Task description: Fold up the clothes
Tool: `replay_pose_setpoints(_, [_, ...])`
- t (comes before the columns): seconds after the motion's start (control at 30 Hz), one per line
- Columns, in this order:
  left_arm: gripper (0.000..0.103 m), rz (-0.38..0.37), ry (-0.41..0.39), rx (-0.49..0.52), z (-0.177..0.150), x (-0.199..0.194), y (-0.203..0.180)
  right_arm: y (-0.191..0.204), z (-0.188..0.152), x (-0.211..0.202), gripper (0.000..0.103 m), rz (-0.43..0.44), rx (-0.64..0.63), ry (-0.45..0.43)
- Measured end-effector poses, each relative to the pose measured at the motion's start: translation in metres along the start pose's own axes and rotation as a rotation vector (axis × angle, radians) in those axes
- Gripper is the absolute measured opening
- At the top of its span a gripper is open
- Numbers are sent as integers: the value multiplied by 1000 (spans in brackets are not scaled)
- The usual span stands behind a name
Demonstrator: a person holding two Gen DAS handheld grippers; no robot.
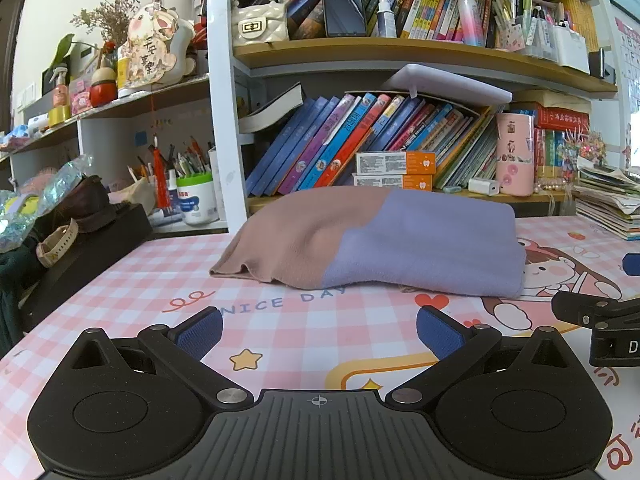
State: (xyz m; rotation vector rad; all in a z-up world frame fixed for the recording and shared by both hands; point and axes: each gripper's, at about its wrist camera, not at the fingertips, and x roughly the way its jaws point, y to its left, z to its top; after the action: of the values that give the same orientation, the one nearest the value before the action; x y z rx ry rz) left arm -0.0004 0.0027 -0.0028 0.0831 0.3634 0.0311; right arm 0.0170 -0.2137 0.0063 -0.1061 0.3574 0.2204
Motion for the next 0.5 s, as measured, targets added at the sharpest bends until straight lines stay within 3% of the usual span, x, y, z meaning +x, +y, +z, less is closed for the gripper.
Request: replay_pose_setpoints(0.5, [103,-6,-9,5,0,-2,1,-1,0,0,103,1,1,-1])
